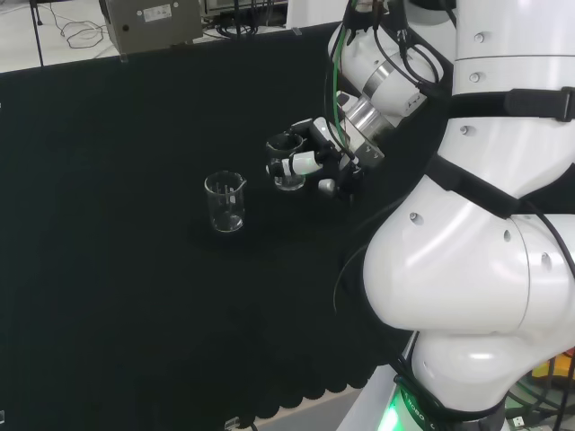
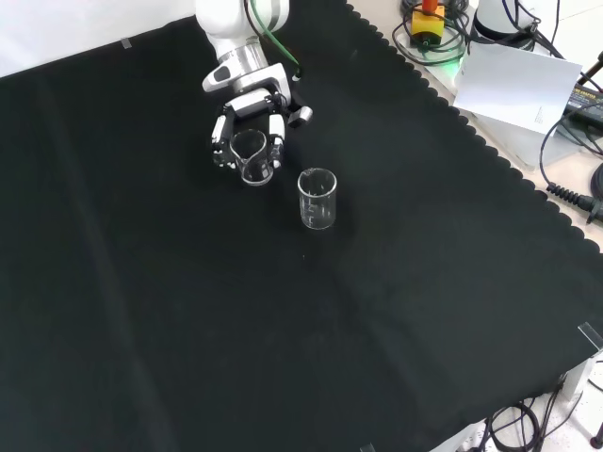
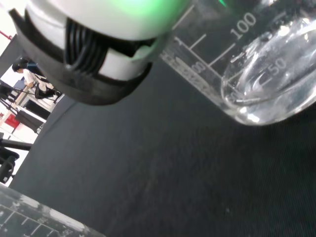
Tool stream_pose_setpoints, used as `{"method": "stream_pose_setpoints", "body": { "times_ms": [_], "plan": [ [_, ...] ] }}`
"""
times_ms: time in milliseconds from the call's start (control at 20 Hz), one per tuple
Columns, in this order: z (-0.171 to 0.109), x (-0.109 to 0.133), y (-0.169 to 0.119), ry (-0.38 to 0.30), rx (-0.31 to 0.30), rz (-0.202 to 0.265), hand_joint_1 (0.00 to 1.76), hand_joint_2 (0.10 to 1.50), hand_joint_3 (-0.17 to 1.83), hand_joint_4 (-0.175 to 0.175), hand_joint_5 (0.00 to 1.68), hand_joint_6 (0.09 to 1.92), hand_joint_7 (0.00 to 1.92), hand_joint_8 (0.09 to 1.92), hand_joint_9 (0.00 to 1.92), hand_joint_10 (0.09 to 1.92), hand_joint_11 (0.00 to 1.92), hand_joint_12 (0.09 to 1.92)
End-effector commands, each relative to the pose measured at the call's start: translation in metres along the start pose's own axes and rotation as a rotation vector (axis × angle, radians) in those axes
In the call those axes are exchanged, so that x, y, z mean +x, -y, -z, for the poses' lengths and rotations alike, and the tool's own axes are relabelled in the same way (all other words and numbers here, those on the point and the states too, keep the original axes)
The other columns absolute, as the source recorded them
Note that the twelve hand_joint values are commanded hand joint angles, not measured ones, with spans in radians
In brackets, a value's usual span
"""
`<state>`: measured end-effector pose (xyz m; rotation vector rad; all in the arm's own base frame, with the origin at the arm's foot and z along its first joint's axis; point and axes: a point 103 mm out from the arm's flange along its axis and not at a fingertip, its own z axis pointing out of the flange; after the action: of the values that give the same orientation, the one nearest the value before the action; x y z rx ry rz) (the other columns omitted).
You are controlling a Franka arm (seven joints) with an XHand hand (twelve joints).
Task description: Pick up the beaker on the right.
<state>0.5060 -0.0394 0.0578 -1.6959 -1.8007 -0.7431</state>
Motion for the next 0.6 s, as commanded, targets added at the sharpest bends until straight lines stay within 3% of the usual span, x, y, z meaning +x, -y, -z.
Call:
{"method": "stream_pose_setpoints", "body": {
  "times_ms": [50, 200, 350, 600],
  "plan": [
    [0.033, 0.020, -0.001, 0.111, 0.030, 0.078, 1.53, 0.83, 0.21, -0.175, 1.26, 0.54, 1.30, 0.55, 1.56, 0.22, 1.14, 0.60],
    [0.044, 0.026, 0.003, 0.133, 0.048, 0.092, 1.53, 0.82, 0.21, -0.175, 1.28, 0.50, 1.32, 0.50, 1.58, 0.17, 1.16, 0.57],
    [0.053, 0.028, 0.012, 0.130, 0.058, 0.091, 1.45, 0.71, 0.43, -0.175, 1.36, 0.40, 1.35, 0.41, 1.56, 0.18, 1.29, 0.64],
    [0.059, 0.035, 0.023, 0.134, 0.115, 0.102, 1.43, 0.67, 0.51, -0.175, 1.36, 0.40, 1.36, 0.40, 1.54, 0.24, 1.31, 0.67]
  ]
}}
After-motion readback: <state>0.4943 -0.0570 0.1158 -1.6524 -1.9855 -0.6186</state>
